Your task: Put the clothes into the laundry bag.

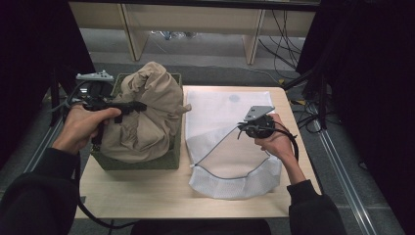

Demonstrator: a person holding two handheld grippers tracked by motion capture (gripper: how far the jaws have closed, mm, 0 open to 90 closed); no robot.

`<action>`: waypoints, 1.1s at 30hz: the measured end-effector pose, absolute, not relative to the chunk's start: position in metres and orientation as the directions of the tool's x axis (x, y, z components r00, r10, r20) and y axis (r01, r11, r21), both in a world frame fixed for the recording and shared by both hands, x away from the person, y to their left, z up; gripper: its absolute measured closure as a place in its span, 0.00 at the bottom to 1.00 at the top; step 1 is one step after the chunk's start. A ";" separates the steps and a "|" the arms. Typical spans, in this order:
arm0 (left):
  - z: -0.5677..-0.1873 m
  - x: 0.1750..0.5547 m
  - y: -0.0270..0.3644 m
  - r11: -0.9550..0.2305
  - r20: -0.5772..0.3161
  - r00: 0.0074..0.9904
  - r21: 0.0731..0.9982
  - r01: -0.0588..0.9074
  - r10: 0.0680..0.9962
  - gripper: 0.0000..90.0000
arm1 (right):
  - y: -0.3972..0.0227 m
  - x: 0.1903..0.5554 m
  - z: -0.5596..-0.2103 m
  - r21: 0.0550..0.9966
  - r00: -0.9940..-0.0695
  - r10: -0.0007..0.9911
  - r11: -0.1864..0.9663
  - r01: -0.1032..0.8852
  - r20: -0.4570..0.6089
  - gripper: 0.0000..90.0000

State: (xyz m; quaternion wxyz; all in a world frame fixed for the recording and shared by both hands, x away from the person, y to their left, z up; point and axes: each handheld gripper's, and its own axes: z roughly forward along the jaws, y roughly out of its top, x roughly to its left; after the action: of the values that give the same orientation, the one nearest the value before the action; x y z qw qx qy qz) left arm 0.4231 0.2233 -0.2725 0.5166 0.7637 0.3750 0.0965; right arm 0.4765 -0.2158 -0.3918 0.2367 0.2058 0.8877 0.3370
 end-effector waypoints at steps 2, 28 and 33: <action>-0.264 0.413 0.217 -0.193 -0.236 0.720 0.867 0.460 0.653 0.75 | -0.216 0.479 -0.390 0.701 -0.802 0.524 0.685 0.199 -0.285 0.99; -0.280 0.358 0.069 -0.413 -0.330 0.909 0.813 0.410 0.253 0.74 | -0.223 0.487 -0.376 0.743 -0.796 0.547 0.640 0.199 -0.259 1.00; -0.324 0.373 0.034 -0.459 -0.431 0.870 0.739 0.493 0.240 0.74 | -0.226 0.486 -0.371 0.754 -0.797 0.550 0.627 0.195 -0.251 1.00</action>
State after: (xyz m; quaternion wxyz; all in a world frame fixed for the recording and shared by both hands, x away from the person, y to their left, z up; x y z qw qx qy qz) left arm 0.3728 0.0345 -0.3236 0.4723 0.8437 0.2172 -0.1339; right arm 0.4859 -0.2257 -0.3711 0.2362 0.2139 0.8706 0.3749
